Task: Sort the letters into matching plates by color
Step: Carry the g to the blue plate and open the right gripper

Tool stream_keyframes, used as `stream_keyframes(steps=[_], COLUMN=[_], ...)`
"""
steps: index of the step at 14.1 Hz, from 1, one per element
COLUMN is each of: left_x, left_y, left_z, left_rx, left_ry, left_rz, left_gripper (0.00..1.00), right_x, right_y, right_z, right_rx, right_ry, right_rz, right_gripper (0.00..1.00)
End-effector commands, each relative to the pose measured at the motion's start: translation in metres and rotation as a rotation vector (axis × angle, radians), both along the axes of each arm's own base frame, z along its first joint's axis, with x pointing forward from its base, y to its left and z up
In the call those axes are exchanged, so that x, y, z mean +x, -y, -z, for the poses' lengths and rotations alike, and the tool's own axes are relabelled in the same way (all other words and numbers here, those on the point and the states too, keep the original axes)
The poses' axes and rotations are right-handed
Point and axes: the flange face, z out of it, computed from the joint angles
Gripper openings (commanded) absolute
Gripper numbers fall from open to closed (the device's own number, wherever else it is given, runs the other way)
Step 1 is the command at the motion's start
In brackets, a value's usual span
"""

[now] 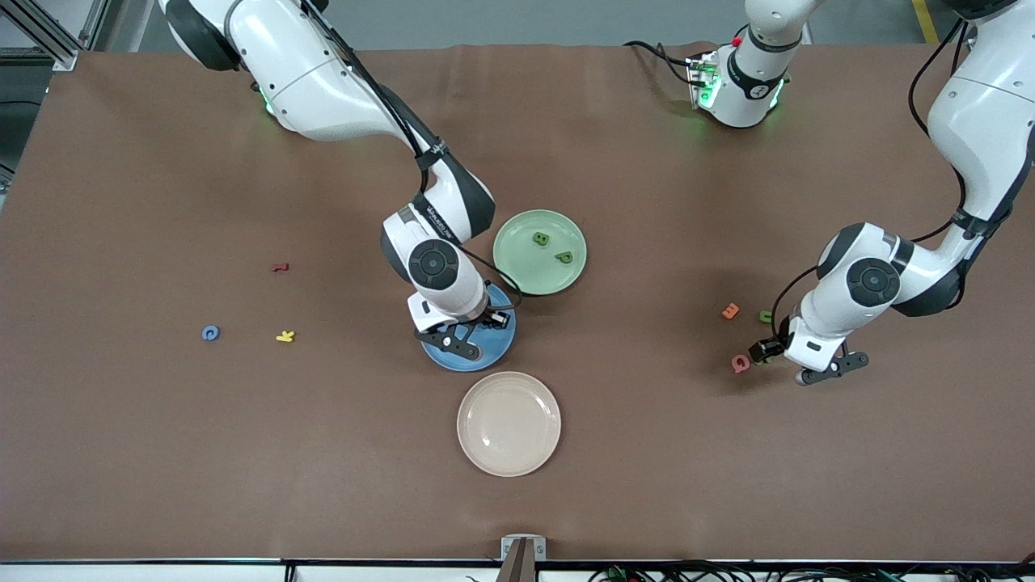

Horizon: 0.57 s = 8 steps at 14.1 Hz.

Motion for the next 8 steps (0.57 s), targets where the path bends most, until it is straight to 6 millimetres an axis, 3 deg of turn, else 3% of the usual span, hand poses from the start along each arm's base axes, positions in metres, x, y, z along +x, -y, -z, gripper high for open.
stream_keyframes(steps=[1, 4, 5, 6, 8], left_x=[0.005, 0.003, 0.003, 0.003, 0.003], left_y=[0.000, 0.015, 0.017, 0.018, 0.019], left_z=[-0.001, 0.001, 0.001, 0.001, 0.001], left_rx=[0.008, 0.006, 0.005, 0.005, 0.006], left_ry=[0.020, 0.018, 0.018, 0.018, 0.018], left_rz=[0.011, 0.027, 0.029, 0.031, 0.035], left_gripper=[0.82, 0.81, 0.81, 0.81, 0.81], right_x=[0.005, 0.006, 0.006, 0.006, 0.006], right_y=[-0.006, -0.006, -0.005, -0.006, -0.006], right_z=[0.009, 0.010, 0.010, 0.009, 0.003], right_rx=[0.009, 0.006, 0.003, 0.003, 0.000], right_ry=[0.015, 0.020, 0.021, 0.021, 0.021], right_rz=[0.017, 0.012, 0.008, 0.008, 0.002], right_gripper=[0.15, 0.22, 0.36, 0.59, 0.75])
